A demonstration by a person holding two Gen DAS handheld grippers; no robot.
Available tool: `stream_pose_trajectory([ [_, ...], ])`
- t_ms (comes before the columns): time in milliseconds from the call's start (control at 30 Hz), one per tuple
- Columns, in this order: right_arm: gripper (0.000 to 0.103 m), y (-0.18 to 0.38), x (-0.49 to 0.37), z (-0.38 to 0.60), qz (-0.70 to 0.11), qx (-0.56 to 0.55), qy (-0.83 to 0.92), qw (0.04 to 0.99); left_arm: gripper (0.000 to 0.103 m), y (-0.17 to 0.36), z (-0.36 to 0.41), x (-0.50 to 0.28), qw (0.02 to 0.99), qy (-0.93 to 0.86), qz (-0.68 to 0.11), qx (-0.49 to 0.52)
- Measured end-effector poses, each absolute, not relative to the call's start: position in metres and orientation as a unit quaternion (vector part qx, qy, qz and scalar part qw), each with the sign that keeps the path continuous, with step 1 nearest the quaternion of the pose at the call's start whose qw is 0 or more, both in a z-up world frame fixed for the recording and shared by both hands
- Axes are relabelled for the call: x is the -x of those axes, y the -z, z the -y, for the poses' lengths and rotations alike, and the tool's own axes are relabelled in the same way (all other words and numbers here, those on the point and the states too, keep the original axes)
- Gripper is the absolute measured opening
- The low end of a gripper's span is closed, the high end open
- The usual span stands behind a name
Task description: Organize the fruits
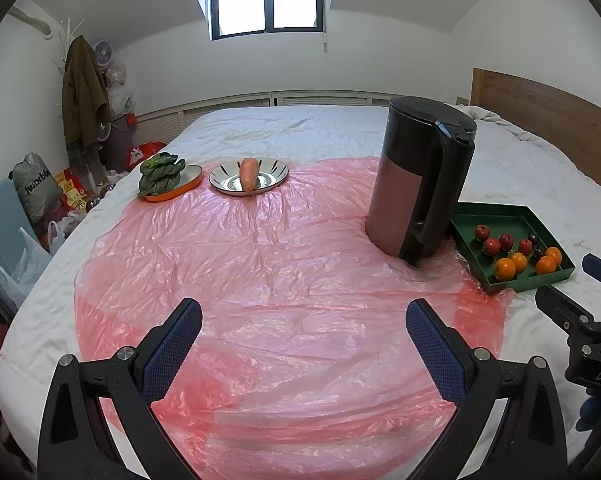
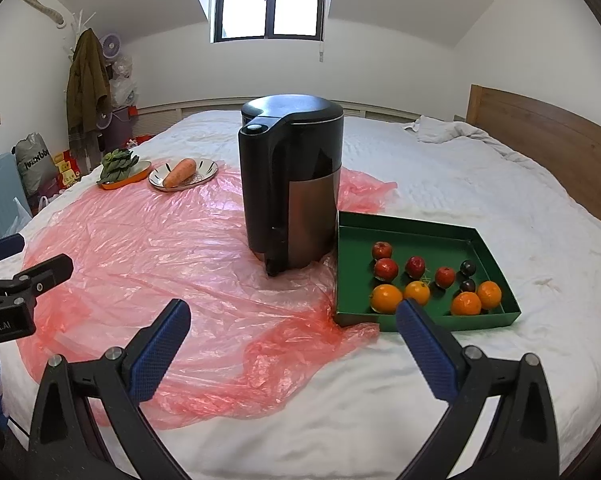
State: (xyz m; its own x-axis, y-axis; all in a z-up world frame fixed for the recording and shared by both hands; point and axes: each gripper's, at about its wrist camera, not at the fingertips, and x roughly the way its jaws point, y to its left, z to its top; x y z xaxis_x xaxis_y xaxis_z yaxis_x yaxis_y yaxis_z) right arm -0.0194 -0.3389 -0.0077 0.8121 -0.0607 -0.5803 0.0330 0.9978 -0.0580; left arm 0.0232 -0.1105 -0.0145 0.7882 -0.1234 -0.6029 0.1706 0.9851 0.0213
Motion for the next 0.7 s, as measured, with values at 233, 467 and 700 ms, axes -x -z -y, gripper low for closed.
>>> stream_pose_trajectory([
  [233, 0.103, 0.0093, 0.0184, 0.3411, -0.307, 0.022, 0.028, 0.951, 0.101, 0.0148, 0.1092, -0.0248, 0.945, 0.075, -0.317, -0.039],
  [467, 0.103, 0.0087, 0.0184, 0.3412, -0.306, 0.023, 0.028, 0.951, 0.101, 0.0144, 0.1077, -0.0249, 0.944, 0.075, -0.318, -0.039],
  [700, 0.103, 0.0079, 0.0185, 0.3419, -0.304, 0.022, 0.026, 0.952, 0.101, 0.0152, 0.1069, -0.0249, 0.944, 0.076, -0.319, -0.039],
])
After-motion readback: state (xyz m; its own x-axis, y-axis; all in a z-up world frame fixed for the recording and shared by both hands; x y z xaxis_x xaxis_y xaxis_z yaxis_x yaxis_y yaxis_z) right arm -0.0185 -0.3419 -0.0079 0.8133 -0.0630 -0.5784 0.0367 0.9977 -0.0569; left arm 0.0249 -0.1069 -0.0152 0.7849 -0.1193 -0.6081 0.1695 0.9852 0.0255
